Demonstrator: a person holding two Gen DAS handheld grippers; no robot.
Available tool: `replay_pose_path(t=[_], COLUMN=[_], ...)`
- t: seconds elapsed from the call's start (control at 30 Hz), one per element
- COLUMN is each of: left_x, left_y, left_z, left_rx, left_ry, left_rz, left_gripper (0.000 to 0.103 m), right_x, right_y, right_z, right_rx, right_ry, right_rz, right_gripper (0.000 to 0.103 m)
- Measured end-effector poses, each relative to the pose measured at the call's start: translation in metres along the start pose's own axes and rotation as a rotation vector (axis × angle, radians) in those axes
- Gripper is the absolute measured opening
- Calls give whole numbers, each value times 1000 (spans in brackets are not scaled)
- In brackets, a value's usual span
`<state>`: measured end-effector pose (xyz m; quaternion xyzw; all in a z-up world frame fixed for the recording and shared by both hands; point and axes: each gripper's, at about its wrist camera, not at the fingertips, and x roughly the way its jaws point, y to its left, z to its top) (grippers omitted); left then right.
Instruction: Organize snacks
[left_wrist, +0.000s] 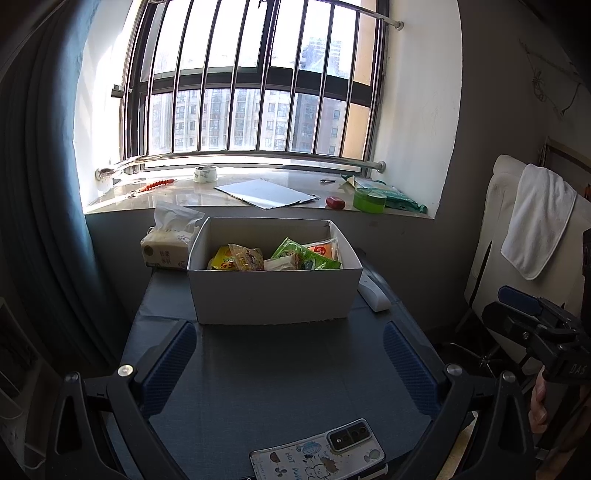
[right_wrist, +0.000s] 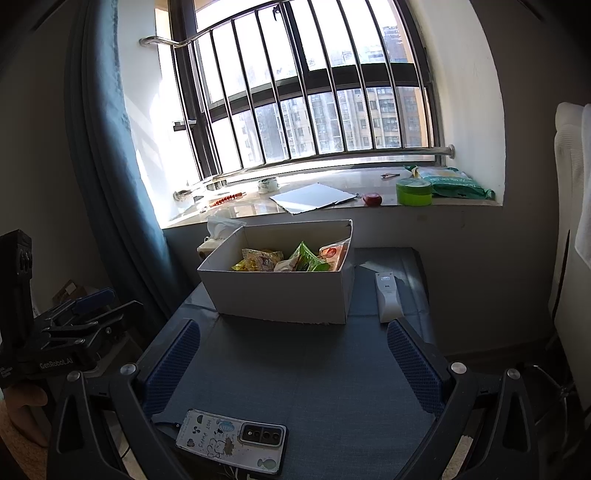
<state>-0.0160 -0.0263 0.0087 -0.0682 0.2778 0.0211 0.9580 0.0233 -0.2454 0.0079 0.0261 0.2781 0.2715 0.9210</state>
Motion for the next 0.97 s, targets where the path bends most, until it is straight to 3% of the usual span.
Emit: replay_pose_path(t=[0.97], left_x=[-3], left_y=[0], left_z=[-3], left_rx=[8], left_ry=[-8], left_rz=[0], left_gripper=[103], right_x=[-1], right_y=[1], right_z=[-1], right_rx=[-2], right_ry=[6], right_rz=[2], right_gripper=[103])
